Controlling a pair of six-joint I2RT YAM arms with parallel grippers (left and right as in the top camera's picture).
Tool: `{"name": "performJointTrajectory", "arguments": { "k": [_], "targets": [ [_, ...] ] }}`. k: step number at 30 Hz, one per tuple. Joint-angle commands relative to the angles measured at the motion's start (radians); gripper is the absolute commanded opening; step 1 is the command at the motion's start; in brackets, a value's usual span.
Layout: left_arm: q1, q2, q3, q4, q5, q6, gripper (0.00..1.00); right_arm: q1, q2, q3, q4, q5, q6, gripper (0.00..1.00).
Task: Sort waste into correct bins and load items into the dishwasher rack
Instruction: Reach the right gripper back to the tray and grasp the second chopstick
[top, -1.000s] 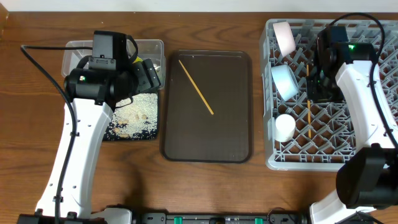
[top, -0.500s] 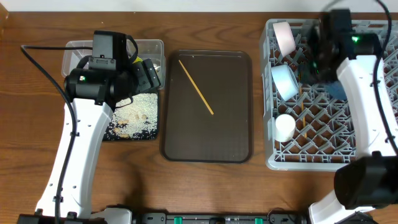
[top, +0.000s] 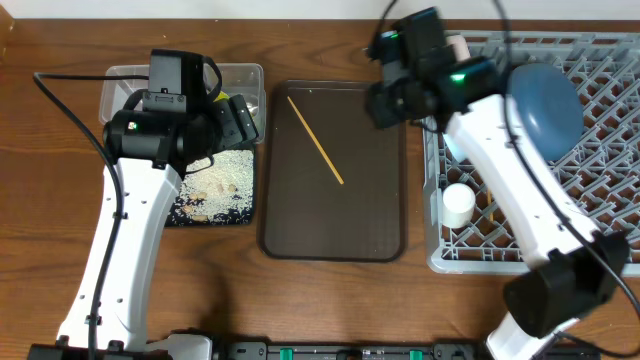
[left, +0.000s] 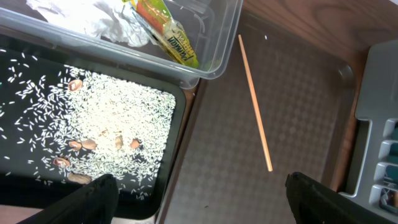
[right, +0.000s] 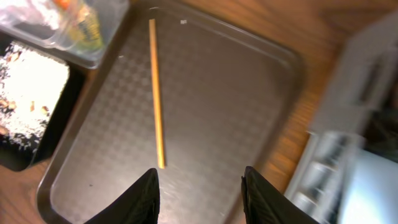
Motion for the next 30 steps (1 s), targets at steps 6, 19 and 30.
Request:
{"name": "performJointTrajectory", "arguments": {
  "k": [6, 19, 30],
  "targets": [
    [0.004, 0.003, -0.003, -0.003, -0.009, 0.006, 0.89, 0.080, 0.123, 0.012, 0.060, 0.010, 0.039, 0.40],
    [0.004, 0.003, -0.003, -0.003, -0.009, 0.006, 0.89, 0.131, 0.352, 0.012, 0.138, -0.001, 0.010, 0.35],
    [0.004, 0.003, -0.003, -0.003, -0.009, 0.006, 0.89, 0.221, 0.476, 0.012, 0.156, 0.052, -0.149, 0.34]
  ]
}}
